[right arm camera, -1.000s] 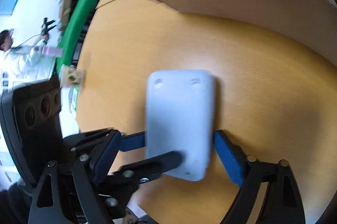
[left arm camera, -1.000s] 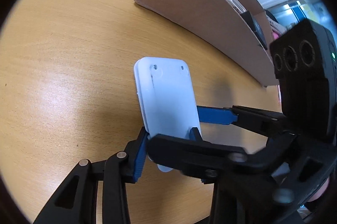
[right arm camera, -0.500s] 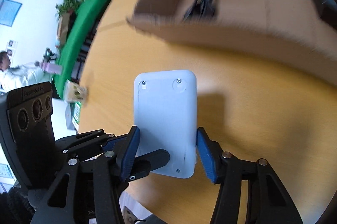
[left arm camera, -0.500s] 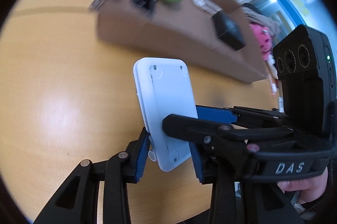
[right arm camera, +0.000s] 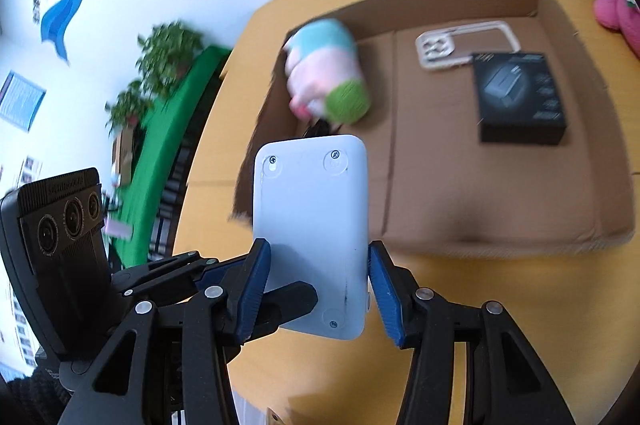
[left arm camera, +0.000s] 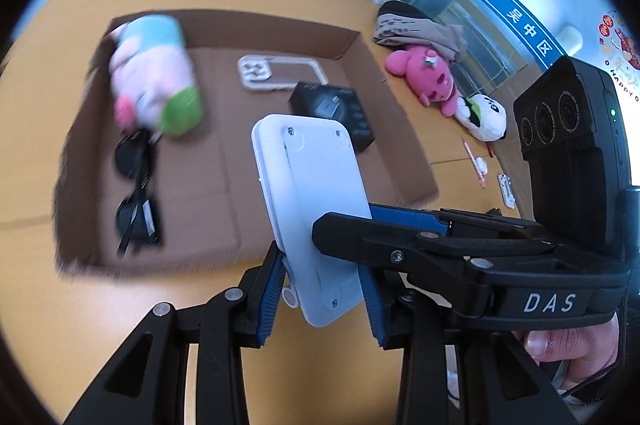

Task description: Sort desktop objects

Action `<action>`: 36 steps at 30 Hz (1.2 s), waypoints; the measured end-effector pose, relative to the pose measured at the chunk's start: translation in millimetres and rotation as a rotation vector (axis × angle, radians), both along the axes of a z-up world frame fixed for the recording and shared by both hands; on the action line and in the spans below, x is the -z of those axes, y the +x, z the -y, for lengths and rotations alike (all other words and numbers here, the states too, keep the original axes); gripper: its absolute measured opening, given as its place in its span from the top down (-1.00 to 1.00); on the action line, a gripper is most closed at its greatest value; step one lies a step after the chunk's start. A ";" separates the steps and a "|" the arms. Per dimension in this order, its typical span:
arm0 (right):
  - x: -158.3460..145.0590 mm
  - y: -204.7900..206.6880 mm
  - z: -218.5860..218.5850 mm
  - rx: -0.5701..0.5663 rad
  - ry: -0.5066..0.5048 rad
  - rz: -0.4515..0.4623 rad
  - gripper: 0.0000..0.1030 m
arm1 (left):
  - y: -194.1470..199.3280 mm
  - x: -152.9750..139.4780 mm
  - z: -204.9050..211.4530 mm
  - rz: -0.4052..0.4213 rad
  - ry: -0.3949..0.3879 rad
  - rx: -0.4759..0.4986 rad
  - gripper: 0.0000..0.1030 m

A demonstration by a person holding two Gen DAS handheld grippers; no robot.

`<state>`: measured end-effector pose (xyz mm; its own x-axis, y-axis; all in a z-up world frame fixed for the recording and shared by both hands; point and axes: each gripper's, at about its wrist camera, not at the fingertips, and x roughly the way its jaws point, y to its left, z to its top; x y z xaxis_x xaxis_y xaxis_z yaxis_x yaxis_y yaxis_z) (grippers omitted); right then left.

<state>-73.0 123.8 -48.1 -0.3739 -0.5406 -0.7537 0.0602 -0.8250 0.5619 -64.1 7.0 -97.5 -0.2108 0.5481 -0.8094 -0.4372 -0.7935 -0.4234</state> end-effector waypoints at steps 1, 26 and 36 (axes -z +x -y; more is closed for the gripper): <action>0.9 -6.7 -6.1 0.013 -0.002 0.002 -0.05 | -7.3 0.4 -6.7 0.002 -0.004 0.006 0.31; 124.2 -113.3 -40.0 0.067 -0.021 0.278 -0.09 | -110.0 116.6 -36.9 0.315 -0.162 -0.004 0.30; 22.8 -88.0 -56.2 -0.006 0.119 0.062 -0.98 | -76.3 5.9 -12.2 -0.051 -0.205 -0.122 -0.37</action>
<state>-160.9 180.0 -70.9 -0.3220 -0.4481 -0.8340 0.0337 -0.8857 0.4629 -140.5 19.2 -103.4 -0.3087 0.3419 -0.8876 -0.3496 -0.9086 -0.2284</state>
